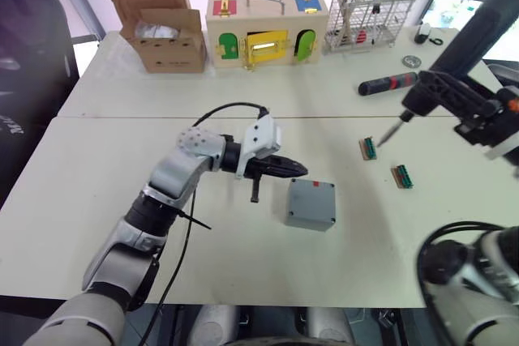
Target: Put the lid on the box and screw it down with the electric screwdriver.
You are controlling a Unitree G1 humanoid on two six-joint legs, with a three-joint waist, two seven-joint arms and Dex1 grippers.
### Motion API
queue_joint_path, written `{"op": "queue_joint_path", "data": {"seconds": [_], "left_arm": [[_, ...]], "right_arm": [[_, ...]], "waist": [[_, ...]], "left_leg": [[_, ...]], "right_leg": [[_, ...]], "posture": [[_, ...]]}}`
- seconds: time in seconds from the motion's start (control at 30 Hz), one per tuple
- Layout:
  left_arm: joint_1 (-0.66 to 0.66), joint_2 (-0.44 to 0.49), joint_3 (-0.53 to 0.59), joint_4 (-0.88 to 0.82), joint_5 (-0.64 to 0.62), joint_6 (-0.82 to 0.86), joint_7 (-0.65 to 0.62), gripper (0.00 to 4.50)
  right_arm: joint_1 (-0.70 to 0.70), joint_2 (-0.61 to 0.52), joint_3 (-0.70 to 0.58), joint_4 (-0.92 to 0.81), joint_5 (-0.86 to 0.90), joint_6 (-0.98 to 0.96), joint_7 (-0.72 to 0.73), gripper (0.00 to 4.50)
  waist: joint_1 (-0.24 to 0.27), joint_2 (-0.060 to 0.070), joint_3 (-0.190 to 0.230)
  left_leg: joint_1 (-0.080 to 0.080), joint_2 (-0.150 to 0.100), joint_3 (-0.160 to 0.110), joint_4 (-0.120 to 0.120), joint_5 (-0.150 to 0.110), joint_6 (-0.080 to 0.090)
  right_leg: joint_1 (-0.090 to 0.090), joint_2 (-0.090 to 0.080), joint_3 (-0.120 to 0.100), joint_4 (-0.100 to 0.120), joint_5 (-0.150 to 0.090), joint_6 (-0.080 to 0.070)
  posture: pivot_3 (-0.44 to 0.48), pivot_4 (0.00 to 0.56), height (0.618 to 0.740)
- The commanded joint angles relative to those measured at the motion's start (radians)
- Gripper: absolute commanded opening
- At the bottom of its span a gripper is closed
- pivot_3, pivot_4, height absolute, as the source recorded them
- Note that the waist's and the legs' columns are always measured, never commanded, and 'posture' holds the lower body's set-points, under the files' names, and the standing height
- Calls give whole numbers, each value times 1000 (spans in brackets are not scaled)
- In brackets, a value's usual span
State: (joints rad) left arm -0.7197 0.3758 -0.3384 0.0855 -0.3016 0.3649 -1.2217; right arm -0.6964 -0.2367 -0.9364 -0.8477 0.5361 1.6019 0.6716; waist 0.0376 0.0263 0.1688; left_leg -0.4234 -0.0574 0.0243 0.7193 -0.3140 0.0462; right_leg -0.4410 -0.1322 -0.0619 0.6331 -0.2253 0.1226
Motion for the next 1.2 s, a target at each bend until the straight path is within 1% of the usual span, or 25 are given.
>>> {"op": "queue_joint_path", "data": {"seconds": [0.03, 0.13, 0.27, 0.43, 0.53, 0.7, 0.87, 1.2], "left_arm": [[-25, 4, 3, -6, -2, 4, -22, 0], [-22, 4, -1, -24, -5, 21, -34, 0], [-15, 2, -18, -39, 10, 19, -38, 0], [-1, -18, -48, -32, 42, -15, -26, 0], [21, -23, -72, -36, 70, -32, -17, 0], [49, -22, -101, -26, 107, -58, -8, 0], [60, -21, -107, -14, 126, -76, -10, 0], [61, -32, -109, -13, 133, -82, -6, 0]], "right_arm": [[81, 90, 93, -164, 24, -116, -88, 1905], [190, 137, 206, -198, 13, -229, -155, 1905], [333, 134, 358, -199, -6, -392, -216, 1905], [472, 91, 486, -175, -53, -558, -257, 1905], [528, 78, 519, -161, -52, -628, -275, 1905], [573, 42, 545, -139, -39, -695, -301, 1905], [588, 4, 541, -127, 0, -714, -319, 1905], [629, -45, 575, -128, 58, -727, -354, 1905]], "waist": [[2, 0, 0], [0, 0, 0], [-5, 0, 0], [-12, 0, 0], [-23, 0, 0], [-26, 0, 0], [-25, -1, 0], [-24, -1, 0]], "left_leg": [[0, 0, 0, 0, 0, 0], [0, -3, 0, 0, 0, 1], [0, -3, 1, 0, 0, 2], [1, -3, 1, 0, 1, 3], [1, -3, 1, 0, 1, 4], [1, -2, 1, -1, 0, 4], [2, -2, 1, 0, 0, 5], [3, -2, 1, 0, 0, 5]], "right_leg": [[0, 0, 0, 0, 0, 0], [1, 0, 1, 1, 0, 0], [1, 0, 1, 1, 0, 0], [1, 0, 1, 1, 0, 0], [2, 1, 1, 0, 0, 0], [2, 1, 1, 0, 0, 0], [3, 1, 2, 0, 0, 0], [4, 1, 2, -1, 0, 0]], "posture": [[0, 150, 694], [0, 150, 694], [0, 150, 694], [0, 150, 694], [0, 150, 694], [0, 150, 694], [0, 150, 694], [0, 150, 694]]}}
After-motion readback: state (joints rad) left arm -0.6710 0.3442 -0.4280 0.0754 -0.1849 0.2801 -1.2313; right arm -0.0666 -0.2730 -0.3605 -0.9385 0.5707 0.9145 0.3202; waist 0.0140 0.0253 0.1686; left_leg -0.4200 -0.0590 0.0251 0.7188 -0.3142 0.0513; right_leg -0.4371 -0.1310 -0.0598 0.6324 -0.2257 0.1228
